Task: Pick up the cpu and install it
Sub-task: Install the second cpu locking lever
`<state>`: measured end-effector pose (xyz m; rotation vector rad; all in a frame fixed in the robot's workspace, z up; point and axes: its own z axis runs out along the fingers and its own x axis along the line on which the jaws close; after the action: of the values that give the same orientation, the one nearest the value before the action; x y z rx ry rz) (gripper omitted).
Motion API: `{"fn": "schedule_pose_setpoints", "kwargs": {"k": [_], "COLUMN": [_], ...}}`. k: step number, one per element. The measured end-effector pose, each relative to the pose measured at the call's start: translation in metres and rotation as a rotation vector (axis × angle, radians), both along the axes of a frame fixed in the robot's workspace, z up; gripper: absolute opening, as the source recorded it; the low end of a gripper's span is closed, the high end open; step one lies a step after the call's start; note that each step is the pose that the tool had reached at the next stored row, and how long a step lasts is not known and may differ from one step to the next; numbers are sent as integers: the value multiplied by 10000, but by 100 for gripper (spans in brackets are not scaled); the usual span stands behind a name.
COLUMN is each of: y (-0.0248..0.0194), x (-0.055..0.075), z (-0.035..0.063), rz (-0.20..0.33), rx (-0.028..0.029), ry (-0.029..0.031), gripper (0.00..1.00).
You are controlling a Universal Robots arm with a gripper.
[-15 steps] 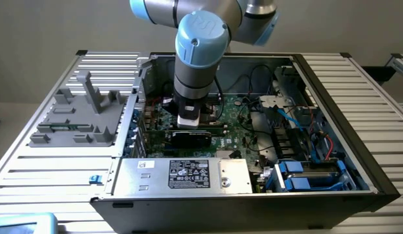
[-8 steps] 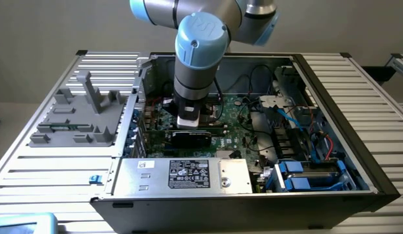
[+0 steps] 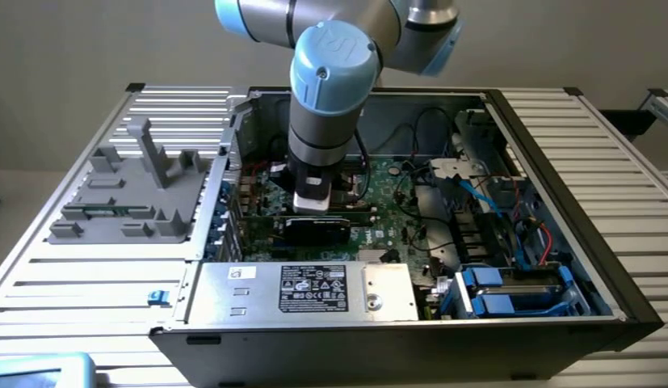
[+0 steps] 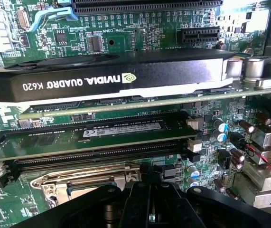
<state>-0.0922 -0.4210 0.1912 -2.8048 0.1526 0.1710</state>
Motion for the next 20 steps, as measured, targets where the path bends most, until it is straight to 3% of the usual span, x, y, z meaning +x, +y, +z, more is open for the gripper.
{"fn": "schedule_pose_setpoints", "kwargs": {"k": [15,20], "y": [-19,-20], "x": [0,0], "z": [2,93], "rz": [-2,-2], "rx": [-1,1], "ry": [1,1], "gripper": [11,11]}}
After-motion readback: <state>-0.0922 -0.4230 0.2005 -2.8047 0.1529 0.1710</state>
